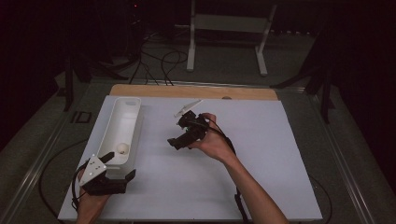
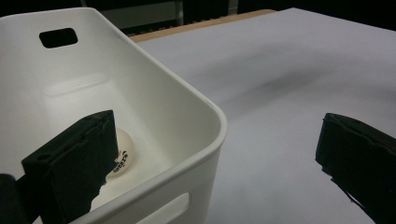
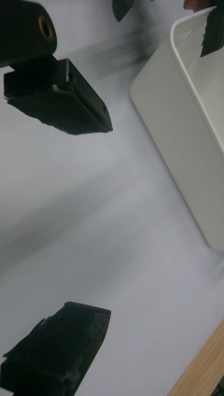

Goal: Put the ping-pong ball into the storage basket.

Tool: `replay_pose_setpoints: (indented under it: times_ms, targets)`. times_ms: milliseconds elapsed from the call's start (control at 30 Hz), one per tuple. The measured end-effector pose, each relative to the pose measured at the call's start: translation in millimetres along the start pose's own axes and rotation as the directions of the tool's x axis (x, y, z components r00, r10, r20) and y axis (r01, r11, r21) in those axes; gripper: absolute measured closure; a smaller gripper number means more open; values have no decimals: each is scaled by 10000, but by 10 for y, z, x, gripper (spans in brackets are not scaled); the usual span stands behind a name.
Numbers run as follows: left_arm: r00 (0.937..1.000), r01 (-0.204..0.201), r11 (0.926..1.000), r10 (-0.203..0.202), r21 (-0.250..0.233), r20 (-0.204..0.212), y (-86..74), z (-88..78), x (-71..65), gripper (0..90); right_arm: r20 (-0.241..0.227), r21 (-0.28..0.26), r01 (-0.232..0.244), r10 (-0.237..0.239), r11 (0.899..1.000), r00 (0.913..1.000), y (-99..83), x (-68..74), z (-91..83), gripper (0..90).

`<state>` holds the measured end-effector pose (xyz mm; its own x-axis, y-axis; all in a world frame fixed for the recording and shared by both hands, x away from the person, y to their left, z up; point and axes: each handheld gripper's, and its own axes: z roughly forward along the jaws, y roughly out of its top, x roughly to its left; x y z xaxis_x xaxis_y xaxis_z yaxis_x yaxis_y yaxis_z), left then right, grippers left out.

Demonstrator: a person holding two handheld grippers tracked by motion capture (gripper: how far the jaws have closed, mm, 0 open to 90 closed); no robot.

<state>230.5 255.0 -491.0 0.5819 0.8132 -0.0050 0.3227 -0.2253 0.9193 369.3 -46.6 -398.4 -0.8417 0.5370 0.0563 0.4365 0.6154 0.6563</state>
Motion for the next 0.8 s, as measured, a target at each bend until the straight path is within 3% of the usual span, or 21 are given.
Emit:
replay_pose_setpoints:
  times_ms: [467,800]
  targets:
    - [10000,20,10000,-20,-18,-29,0,2,-2,0,126,-570,-497,505,9971,9986,-352,-128,-243,89]
    - [10000,61,10000,-61,-32,-37,2,3,-2,0,272,-1038,-982,1015,9897,9945,-675,-220,-436,90]
